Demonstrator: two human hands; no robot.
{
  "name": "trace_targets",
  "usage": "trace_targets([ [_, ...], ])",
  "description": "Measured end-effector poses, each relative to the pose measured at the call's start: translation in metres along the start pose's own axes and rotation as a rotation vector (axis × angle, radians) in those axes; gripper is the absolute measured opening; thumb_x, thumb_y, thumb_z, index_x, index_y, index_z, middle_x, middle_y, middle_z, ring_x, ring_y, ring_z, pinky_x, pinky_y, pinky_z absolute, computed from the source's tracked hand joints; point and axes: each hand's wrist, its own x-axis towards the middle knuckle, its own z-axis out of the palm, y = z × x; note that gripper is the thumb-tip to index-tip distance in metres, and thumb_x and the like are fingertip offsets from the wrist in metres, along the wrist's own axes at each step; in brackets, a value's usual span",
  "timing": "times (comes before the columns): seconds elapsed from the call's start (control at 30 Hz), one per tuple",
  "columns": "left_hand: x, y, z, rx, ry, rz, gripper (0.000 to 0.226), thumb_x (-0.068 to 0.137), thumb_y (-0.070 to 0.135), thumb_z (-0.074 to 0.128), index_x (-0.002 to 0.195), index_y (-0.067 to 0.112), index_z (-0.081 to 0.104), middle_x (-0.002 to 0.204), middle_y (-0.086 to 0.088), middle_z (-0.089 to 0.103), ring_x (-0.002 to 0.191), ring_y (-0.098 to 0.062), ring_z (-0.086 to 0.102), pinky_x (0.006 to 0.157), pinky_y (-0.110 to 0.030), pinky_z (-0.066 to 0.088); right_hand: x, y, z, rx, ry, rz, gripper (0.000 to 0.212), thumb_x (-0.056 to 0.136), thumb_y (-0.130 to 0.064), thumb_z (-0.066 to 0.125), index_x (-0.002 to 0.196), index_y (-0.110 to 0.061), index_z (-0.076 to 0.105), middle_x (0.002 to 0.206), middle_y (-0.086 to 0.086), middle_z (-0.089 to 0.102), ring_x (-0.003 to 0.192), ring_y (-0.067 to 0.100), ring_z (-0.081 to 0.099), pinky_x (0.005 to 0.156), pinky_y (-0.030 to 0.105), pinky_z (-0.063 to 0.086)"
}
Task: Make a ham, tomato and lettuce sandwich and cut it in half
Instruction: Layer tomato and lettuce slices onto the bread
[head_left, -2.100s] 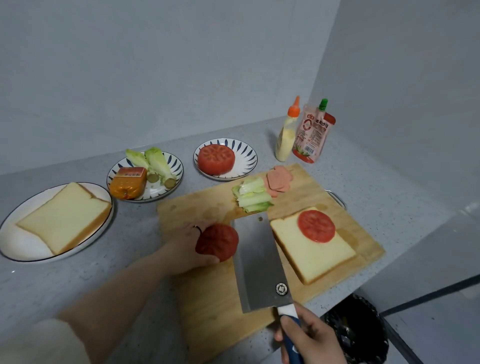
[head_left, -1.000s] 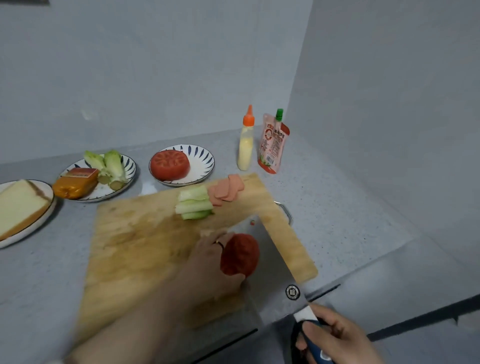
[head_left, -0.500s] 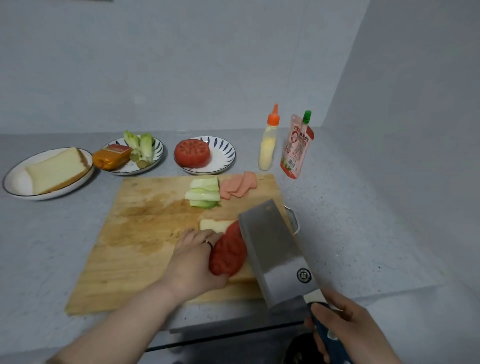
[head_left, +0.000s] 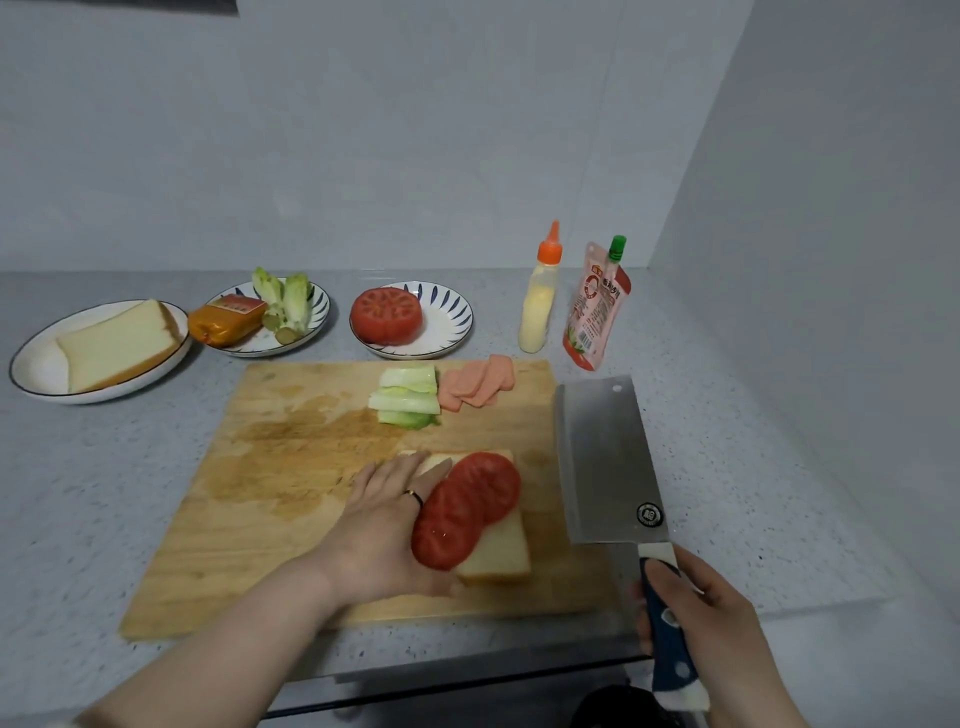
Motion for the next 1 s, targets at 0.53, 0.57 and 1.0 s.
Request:
trace_targets([
  [0.53,0.035,-0.017,-0.011,-0.61,0.276,-0.341,0.031,0.089,0.014,0.054,0.119,0.017,0.051,0.116,-0.009,0.057,0.11,-0.024,0.05,0.093,-0.028,0.038,-0.002,0.024,0.022,-0.039,0.006,0.117,0.018,0.085,0.002,0.056,0.101,-0.003,0.06,0.043,0.009,0.062,0.026,0.017,0.047,0.029,0.021,0.04],
  [0.57,0.036,-0.016,-0.011,-0.683,0.312,-0.353,0.027,0.088,0.007,0.053,0.115,0.013,0.053,0.107,-0.008,0.057,0.1,-0.023,0.052,0.082,-0.023,0.038,-0.002,0.024,0.024,-0.039,0.007,0.113,0.018,0.085,0.002,0.056,0.101,-0.003,0.06,0.043,0.009,0.062,0.026,0.017,0.047,0.029,0.022,0.04],
  [1.0,0.032,-0.043,-0.028,-0.712,0.391,-0.406,0.023,0.083,0.0,0.059,0.105,0.005,0.058,0.079,0.002,0.052,0.082,-0.017,0.05,0.073,-0.023,0.034,-0.002,0.027,0.053,-0.023,-0.058,0.146,0.018,0.085,-0.001,0.056,0.101,-0.009,0.061,0.049,0.01,0.064,0.03,0.019,0.049,0.033,0.022,0.043],
])
